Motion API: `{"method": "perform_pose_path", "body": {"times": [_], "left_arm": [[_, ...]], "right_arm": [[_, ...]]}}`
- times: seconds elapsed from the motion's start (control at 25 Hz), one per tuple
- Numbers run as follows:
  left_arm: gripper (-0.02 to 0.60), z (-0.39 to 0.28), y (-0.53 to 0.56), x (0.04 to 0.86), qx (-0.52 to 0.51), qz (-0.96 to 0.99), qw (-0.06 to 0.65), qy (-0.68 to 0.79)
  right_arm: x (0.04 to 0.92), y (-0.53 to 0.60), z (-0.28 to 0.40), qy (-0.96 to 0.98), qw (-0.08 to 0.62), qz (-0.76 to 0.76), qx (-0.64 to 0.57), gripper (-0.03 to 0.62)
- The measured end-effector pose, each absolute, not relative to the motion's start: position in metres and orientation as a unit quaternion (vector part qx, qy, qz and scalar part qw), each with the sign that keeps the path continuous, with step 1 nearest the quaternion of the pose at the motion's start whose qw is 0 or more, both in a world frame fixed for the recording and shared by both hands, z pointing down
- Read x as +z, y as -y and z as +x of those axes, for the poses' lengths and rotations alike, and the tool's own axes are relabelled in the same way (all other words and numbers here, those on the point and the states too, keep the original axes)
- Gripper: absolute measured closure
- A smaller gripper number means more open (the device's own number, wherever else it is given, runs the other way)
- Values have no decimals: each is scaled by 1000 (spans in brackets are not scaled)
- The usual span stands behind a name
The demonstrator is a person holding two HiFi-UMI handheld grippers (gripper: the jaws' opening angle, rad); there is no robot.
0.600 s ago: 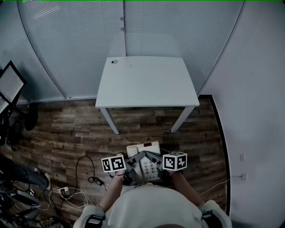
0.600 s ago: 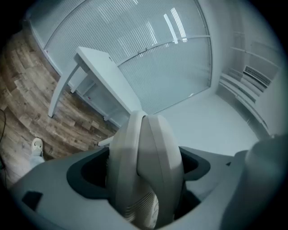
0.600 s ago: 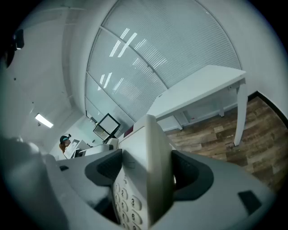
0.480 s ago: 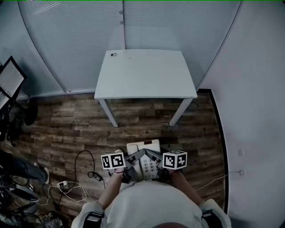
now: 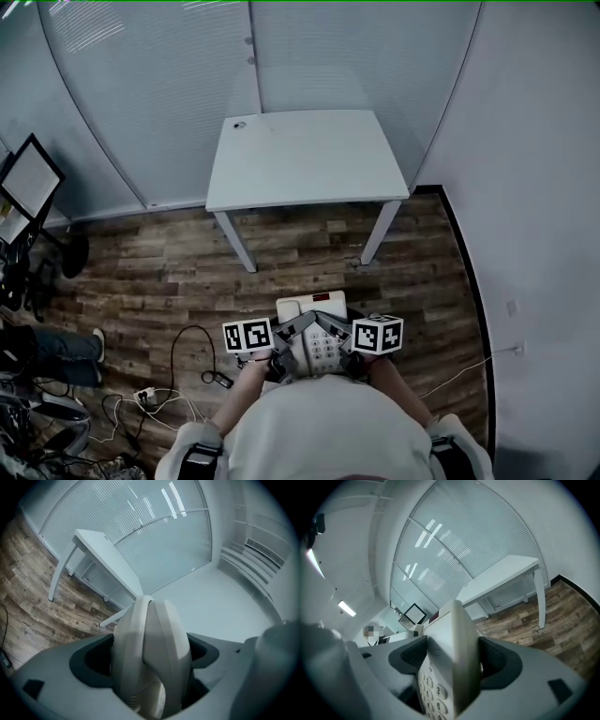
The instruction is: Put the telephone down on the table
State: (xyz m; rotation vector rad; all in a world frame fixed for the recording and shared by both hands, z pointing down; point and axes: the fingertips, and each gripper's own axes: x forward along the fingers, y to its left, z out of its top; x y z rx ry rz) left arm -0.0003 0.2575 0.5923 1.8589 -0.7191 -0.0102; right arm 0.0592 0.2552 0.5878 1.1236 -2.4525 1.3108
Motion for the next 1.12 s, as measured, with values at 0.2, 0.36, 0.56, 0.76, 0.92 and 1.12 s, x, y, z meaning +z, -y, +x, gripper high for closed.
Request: {"method": "perform_pose_path", "body": {"times": [0.2, 0.36, 0.56, 0.76, 0.92, 1.12], "left_arm": [[137, -9, -261, 582, -5, 788, 536, 303], [137, -8, -269, 584, -6, 786, 537, 306], [137, -8, -280, 587, -9, 783, 539, 310], [137, -5, -279, 589, -12, 782, 539, 313], [137, -3, -281, 590, -13, 782, 538, 316], [137, 4, -281, 592, -8, 780, 537, 320]], "right_arm": [[578, -258, 51, 820, 66, 374, 428, 253], [580, -266, 52, 821, 66, 372, 427, 253], [583, -277, 51, 823, 70, 366, 429, 253], [584, -275, 54, 825, 73, 362, 427, 253], [585, -276, 56, 825, 73, 361, 429, 253], [589, -278, 64, 823, 67, 359, 436, 253]]}}
